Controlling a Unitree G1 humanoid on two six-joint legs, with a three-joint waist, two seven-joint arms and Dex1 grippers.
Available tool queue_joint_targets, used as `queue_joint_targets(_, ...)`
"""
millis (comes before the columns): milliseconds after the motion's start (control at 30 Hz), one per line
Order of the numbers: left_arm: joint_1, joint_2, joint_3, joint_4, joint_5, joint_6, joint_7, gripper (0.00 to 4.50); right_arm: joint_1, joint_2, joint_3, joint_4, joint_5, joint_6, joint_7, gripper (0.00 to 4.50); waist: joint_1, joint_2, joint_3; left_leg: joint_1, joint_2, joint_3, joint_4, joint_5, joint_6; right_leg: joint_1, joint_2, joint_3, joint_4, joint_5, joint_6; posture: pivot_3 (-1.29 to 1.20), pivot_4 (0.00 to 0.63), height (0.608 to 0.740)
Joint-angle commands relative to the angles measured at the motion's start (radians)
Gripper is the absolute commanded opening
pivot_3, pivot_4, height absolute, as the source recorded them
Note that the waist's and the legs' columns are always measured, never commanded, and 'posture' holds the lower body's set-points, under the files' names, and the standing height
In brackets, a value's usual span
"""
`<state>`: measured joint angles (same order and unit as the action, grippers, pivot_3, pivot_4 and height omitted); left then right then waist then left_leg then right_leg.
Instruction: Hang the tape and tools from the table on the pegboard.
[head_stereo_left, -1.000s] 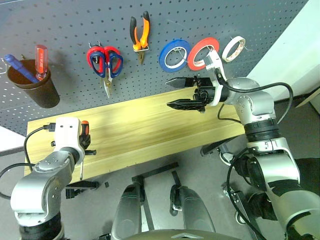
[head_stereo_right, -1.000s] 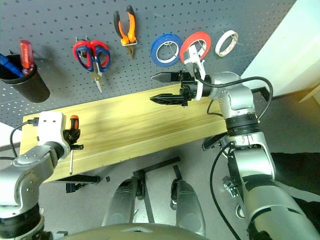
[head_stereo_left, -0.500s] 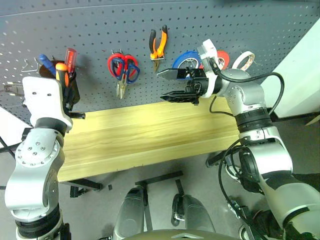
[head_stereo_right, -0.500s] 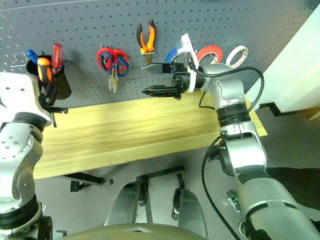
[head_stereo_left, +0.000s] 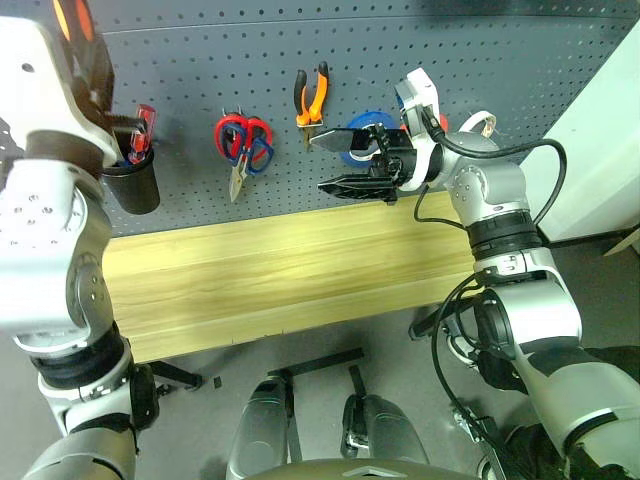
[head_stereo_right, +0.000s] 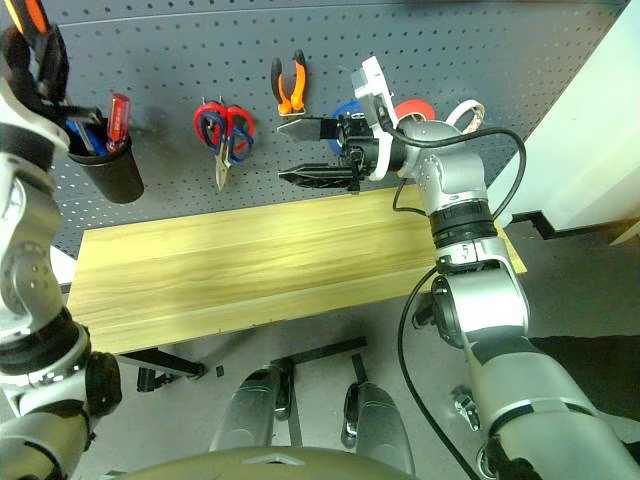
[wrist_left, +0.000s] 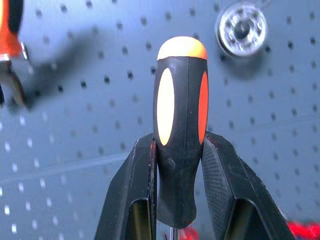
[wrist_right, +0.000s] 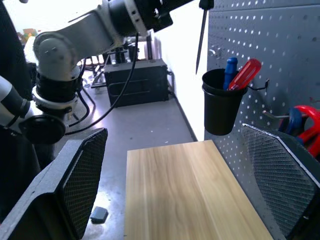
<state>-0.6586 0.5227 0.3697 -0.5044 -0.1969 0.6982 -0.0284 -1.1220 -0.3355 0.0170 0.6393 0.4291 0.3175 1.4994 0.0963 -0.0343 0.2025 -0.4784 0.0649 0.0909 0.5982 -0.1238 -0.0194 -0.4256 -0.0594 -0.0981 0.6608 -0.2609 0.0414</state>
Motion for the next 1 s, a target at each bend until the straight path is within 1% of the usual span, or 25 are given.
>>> queue_joint_targets(33, -0.033, 0.033, 0.016, 0.121, 0.021, -0.183, -0.049, 0.92, -0.022, 0.001, -0.035, -0.019, 0.021, -0.014, -0.014, 4.5, 0.0, 0.0, 0.0, 0.0, 0.001, 0.0, 0.0, 0.0, -0.001, 0.0, 0.001, 0.0, 0.0, 0.001, -0.001, 0.22, 0.06, 0.74)
queue_joint_targets(100, -0.043, 0.03, 0.01, 0.185, 0.014, -0.252, -0.069, 0.92, -0.015, 0.001, -0.037, -0.025, 0.021, -0.014, -0.021, 4.5, -0.001, 0.001, -0.002, 0.0, 0.002, 0.0, 0.0, 0.001, -0.001, -0.001, 0.002, 0.0, 0.0, 0.001, -0.002, 0.21, 0.06, 0.74)
queue_joint_targets(267, -0.051, 0.046, -0.01, 0.383, 0.058, -0.418, -0.089, 0.92, 0.01, -0.011, -0.041, -0.058, 0.021, -0.008, -0.043, 4.5, -0.001, 0.0, -0.004, 0.0, 0.002, 0.001, 0.0, 0.002, -0.001, -0.001, 0.002, 0.0, 0.0, 0.002, -0.002, 0.19, 0.062, 0.74)
queue_joint_targets(400, -0.038, 0.046, 0.02, 0.505, 0.064, -0.472, -0.067, 0.92, 0.033, -0.031, -0.037, -0.085, 0.013, -0.009, -0.059, 4.5, -0.004, 0.0, -0.004, 0.0, 0.002, 0.001, 0.001, 0.002, -0.001, -0.001, 0.002, 0.001, 0.0, 0.002, -0.002, 0.16, 0.066, 0.74)
queue_joint_targets(533, 0.006, 0.045, 0.01, 0.521, 0.084, -0.472, -0.055, 0.92, 0.048, -0.047, -0.037, -0.104, 0.014, -0.006, -0.069, 4.5, -0.007, 0.0, -0.004, 0.0, 0.002, 0.001, 0.002, 0.002, -0.001, -0.001, 0.002, 0.001, 0.001, 0.002, -0.002, 0.15, 0.064, 0.74)
queue_joint_targets(600, 0.034, 0.031, 0.006, 0.508, 0.076, -0.448, -0.057, 1.63, 0.051, -0.051, -0.036, -0.107, 0.014, -0.009, -0.074, 4.5, -0.007, 0.0, -0.004, 0.0, 0.002, 0.002, 0.002, 0.002, -0.001, -0.001, 0.002, 0.002, 0.001, 0.002, -0.002, 0.15, 0.063, 0.74)
queue_joint_targets(633, 0.044, 0.026, 0.008, 0.501, 0.066, -0.442, -0.062, 1.87, 0.052, -0.052, -0.035, -0.108, 0.013, -0.011, -0.077, 4.5, -0.007, 0.0, -0.004, 0.0, 0.002, 0.002, 0.002, 0.002, 0.0, -0.001, 0.002, 0.002, 0.001, 0.002, -0.002, 0.15, 0.063, 0.74)
queue_joint_targets(733, 0.059, 0.022, 0.018, 0.464, 0.051, -0.425, -0.058, 2.81, 0.051, -0.053, -0.03, -0.108, 0.01, -0.015, -0.081, 4.5, -0.007, 0.0, -0.004, 0.0, 0.003, 0.002, 0.003, 0.002, 0.0, -0.001, 0.002, 0.002, 0.003, 0.002, -0.002, 0.16, 0.062, 0.74)
queue_joint_targets(767, 0.061, 0.024, 0.023, 0.451, 0.05, -0.416, -0.052, 3.22, 0.051, -0.054, -0.029, -0.107, 0.01, -0.015, -0.081, 4.5, -0.007, 0.0, -0.004, 0.0, 0.003, 0.002, 0.004, 0.002, 0.0, -0.001, 0.002, 0.002, 0.003, 0.002, -0.002, 0.16, 0.062, 0.74)
queue_joint_targets(800, 0.066, 0.028, 0.029, 0.435, 0.048, -0.403, -0.048, 3.51, 0.05, -0.054, -0.028, -0.107, 0.009, -0.015, -0.081, 4.5, -0.007, 0.0, -0.004, 0.0, 0.003, 0.002, 0.005, 0.002, 0.0, -0.001, 0.002, 0.002, 0.004, 0.003, -0.002, 0.16, 0.062, 0.74)
queue_joint_targets(867, 0.074, 0.033, 0.046, 0.392, 0.04, -0.381, -0.041, 4.24, 0.049, -0.056, -0.028, -0.105, 0.008, -0.013, -0.08, 4.5, -0.008, 0.001, -0.004, -0.001, 0.004, 0.002, 0.007, 0.002, 0.0, -0.001, 0.003, 0.002, 0.004, 0.004, -0.001, 0.17, 0.064, 0.74)
queue_joint_targets(900, 0.078, 0.03, 0.059, 0.364, 0.017, -0.366, -0.048, 4.49, 0.049, -0.058, -0.028, -0.106, 0.008, -0.011, -0.08, 4.5, -0.008, 0.001, -0.004, -0.001, 0.004, 0.002, 0.007, 0.002, 0.0, -0.001, 0.003, 0.002, 0.004, 0.005, -0.001, 0.17, 0.064, 0.74)
queue_joint_targets(1000, 0.104, 0.028, 0.089, 0.284, -0.074, -0.327, -0.105, 4.49, 0.055, -0.065, -0.031, -0.115, 0.013, 0.004, -0.08, 4.5, -0.007, 0.001, -0.005, -0.001, 0.004, 0.003, 0.008, 0.002, 0.0, -0.001, 0.002, 0.003, 0.003, 0.007, -0.001, 0.17, 0.068, 0.74)
